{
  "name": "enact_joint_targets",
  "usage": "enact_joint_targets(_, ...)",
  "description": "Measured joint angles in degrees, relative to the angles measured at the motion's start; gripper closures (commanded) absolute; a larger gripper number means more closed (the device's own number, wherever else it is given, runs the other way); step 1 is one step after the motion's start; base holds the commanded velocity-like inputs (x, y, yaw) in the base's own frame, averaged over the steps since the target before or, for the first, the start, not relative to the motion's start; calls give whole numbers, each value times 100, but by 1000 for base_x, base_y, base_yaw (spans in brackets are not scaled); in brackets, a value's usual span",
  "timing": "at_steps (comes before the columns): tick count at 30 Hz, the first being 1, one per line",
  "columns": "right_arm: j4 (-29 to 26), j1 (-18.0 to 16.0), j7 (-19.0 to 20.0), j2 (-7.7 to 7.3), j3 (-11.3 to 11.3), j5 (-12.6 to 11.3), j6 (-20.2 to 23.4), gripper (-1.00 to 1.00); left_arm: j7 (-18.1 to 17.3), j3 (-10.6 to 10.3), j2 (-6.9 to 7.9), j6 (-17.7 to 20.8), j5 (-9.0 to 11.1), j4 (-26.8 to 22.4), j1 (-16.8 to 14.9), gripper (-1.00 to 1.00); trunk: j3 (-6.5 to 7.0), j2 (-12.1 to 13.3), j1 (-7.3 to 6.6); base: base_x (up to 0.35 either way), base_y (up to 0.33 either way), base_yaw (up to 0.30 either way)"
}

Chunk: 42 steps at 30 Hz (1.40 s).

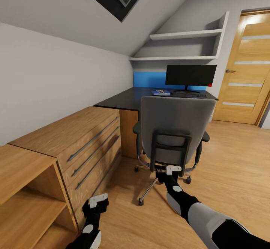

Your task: In the bedroom, organize the workspace by keeping the computer under the desk, ensuring the monitor is on the desk, placing the keyboard on the desk next to the monitor, placing the mouse on the desk next to the keyboard, moving the folder from the swivel chair onto the desk next to the mouse, stacking the notebook on top of the folder with the pen on top of the notebook, and positioning the swivel chair next to the desk.

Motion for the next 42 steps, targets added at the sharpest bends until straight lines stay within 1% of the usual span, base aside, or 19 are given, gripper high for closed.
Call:
enact_joint_targets(2, 0, 0, -9, -4, -3, 0, -36, -100, 5, -3, 0, 300, 1, -275, 0, -100, 0, 0, 0, -2, 0, 0)
enact_joint_targets(3, 3, 0, -18, -6, -6, -8, -90, -100, 6, -11, 1, 712, 2, -587, -1, -100, 0, 0, 0, -1, 0, 0)
enact_joint_targets(6, 2, 2, -31, -8, -11, -24, -193, -100, 15, -56, 2, 1542, 7, -1122, 0, -100, 0, 0, 0, 0, 0, 0)
enact_joint_targets(7, 5, 5, -41, -6, -14, -41, -271, -100, 14, -199, 1, 2350, 19, -1607, 1, -100, 1, 0, 0, 0, 0, 0)
enact_joint_targets(8, 6, 6, -44, -5, -14, -47, -290, -100, 14, -268, 1, 2608, 32, -1777, 3, -100, 0, 0, 0, 0, 0, -15)
enact_joint_targets(9, 7, 7, -47, -2, -13, -53, -314, -100, 19, -413, 0, 3012, 73, -2036, 4, -100, 1, 0, 0, 0, 0, -35)
enact_joint_targets(11, 9, 8, -58, 1, -11, -58, -331, -100, 22, -554, 0, 3297, 149, -2239, 5, -100, 2, 0, 0, 0, 0, -75)
enact_joint_targets(16, 13, 9, -146, 10, -5, -62, -350, -100, 24, -895, 0, 3717, 385, -2482, -8, -100, 20, 0, 0, 0, 0, -152)
enact_joint_targets(20, 7, 13, -252, 27, 0, -62, -355, -100, 16, -1178, -3, 4132, 500, -2552, -48, -100, 41, 0, 0, 0, 0, -184)
enact_joint_targets(24, 8, 16, -339, 85, -5, -56, -357, -100, -4, -1328, -6, 4541, 587, -2577, -83, -100, 60, 0, 0, 0, 0, -102)
enact_joint_targets(27, 8, 17, -377, 111, -14, -54, -362, -100, -23, -1395, -6, 4716, 667, -2539, -95, -100, 66, 0, 0, 0, 0, -46)
enact_joint_targets(31, 12, 18, -401, 128, -21, -52, -365, -100, -90, -1557, -6, 4822, 726, -2367, -102, -100, 70, 0, 0, 0, 0, -39)
enact_joint_targets(35, 14, 21, -409, 134, -23, -52, -366, -100, -208, -1826, -6, 4854, 753, -2223, -106, -100, 72, 0, 0, 0, 0, -129)
enact_joint_targets(36, 18, 24, -410, 135, -20, -53, -367, -100, -264, -1941, -6, 4842, 762, -2185, -107, -100, 72, 0, 0, 0, 0, -199)
enact_joint_targets(37, 19, 25, -410, 136, -19, -53, -367, -100, -286, -1992, -6, 4833, 763, -2171, -107, -100, 72, 0, 0, 0, 0, -212)
enact_joint_targets(40, 22, 26, -405, 140, -17, -54, -367, -100, -329, -2093, -6, 4773, 767, -2139, -108, -100, 73, 0, 0, 0, 0, -232)
enact_joint_targets(42, 23, 27, -400, 143, -15, -53, -367, -100, -349, -2140, -6, 4628, 769, -2119, -108, -100, 73, 0, 0, 0, 0, -248)
